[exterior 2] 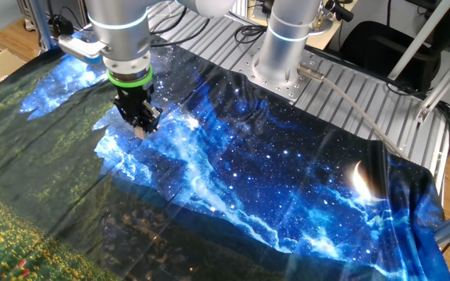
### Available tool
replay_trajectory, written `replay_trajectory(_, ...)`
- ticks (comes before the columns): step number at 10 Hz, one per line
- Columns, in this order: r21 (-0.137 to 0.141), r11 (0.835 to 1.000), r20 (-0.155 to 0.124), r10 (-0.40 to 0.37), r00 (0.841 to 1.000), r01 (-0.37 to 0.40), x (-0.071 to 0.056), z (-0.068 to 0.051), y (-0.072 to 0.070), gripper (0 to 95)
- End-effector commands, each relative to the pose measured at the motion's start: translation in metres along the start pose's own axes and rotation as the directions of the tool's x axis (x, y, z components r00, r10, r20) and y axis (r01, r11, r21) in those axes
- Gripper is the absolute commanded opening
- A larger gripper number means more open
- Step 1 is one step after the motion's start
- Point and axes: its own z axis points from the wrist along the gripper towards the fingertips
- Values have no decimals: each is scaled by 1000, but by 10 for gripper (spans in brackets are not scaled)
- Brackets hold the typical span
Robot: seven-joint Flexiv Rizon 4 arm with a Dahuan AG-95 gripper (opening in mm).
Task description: Pick up the small block on the left and move it to the right
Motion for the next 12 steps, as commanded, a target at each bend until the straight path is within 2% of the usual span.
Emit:
replay_trajectory(1,3,1000,-4,9,1000,-9,0,-4,15,0)
replay_trajectory(2,7,1000,-4,9,1000,-9,0,-4,21,0)
replay_trajectory(3,4,1000,-4,18,1000,-18,0,-6,33,0)
replay_trajectory(7,10,999,-3,54,999,-54,8,-9,97,0)
replay_trajectory(11,12,995,7,98,995,-98,22,-1,157,0)
replay_trajectory(12,12,995,10,104,995,-104,24,1,164,0)
